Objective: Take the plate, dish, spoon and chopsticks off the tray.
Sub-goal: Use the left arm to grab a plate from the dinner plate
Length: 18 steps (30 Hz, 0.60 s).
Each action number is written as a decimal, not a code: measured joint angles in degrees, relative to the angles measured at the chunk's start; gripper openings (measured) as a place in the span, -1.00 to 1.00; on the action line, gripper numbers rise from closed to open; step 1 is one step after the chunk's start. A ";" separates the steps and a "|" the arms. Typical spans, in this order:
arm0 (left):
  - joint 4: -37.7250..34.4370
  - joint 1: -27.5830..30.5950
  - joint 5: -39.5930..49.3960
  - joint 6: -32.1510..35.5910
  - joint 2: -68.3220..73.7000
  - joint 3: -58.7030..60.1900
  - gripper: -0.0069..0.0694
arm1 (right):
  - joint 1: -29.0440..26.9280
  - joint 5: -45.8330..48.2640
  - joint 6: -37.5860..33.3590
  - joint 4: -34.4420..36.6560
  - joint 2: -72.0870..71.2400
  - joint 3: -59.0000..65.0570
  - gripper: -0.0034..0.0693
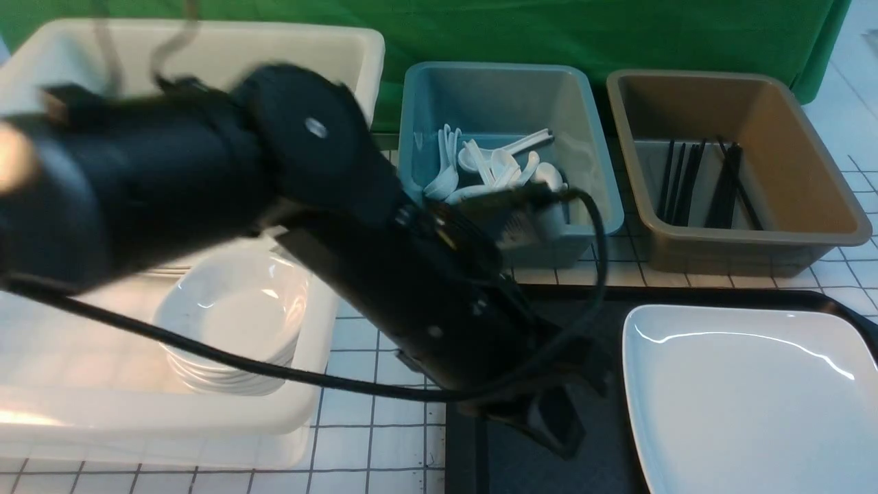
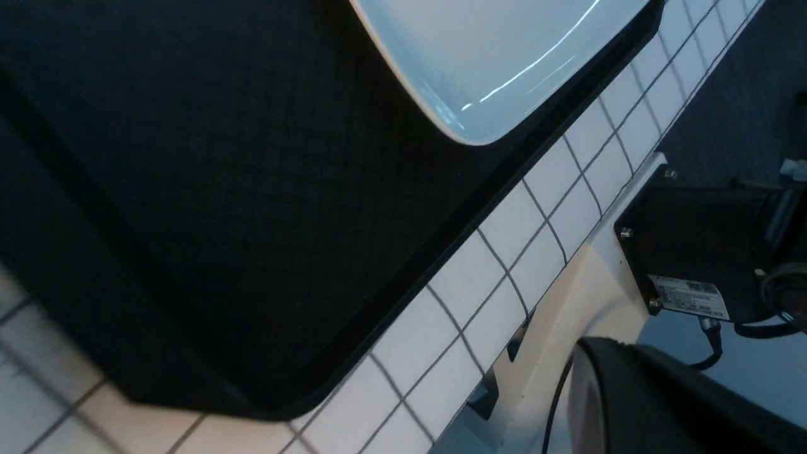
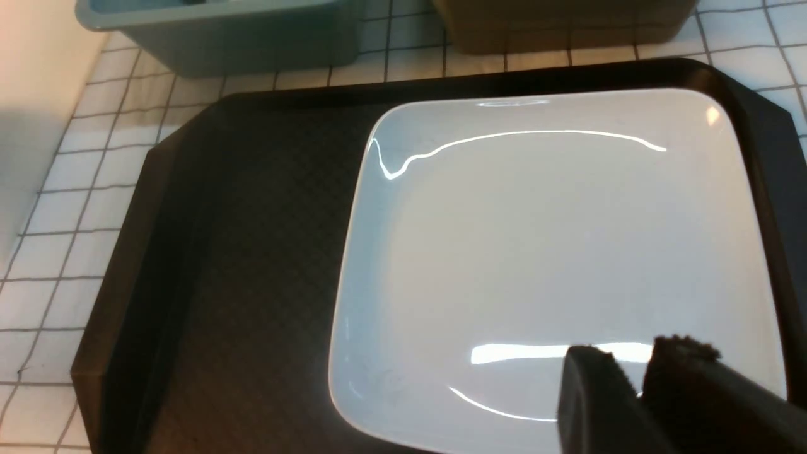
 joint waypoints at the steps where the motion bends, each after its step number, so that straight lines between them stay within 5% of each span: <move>1: -1.70 -1.14 -2.32 0.28 2.16 0.00 -0.79 | 0.00 0.00 0.00 0.00 0.00 0.00 -0.46; 5: -6.72 -4.43 -10.07 1.70 8.70 0.00 -0.60 | 0.00 0.99 -0.12 0.00 0.00 0.00 -0.46; 15: -9.28 -7.64 -21.79 2.59 17.84 0.00 0.36 | 0.00 2.94 -0.63 0.00 0.00 0.00 -0.47; 18: -11.86 -8.88 -24.50 5.26 19.39 0.00 0.49 | 0.00 3.01 -0.63 0.00 0.00 0.00 -0.47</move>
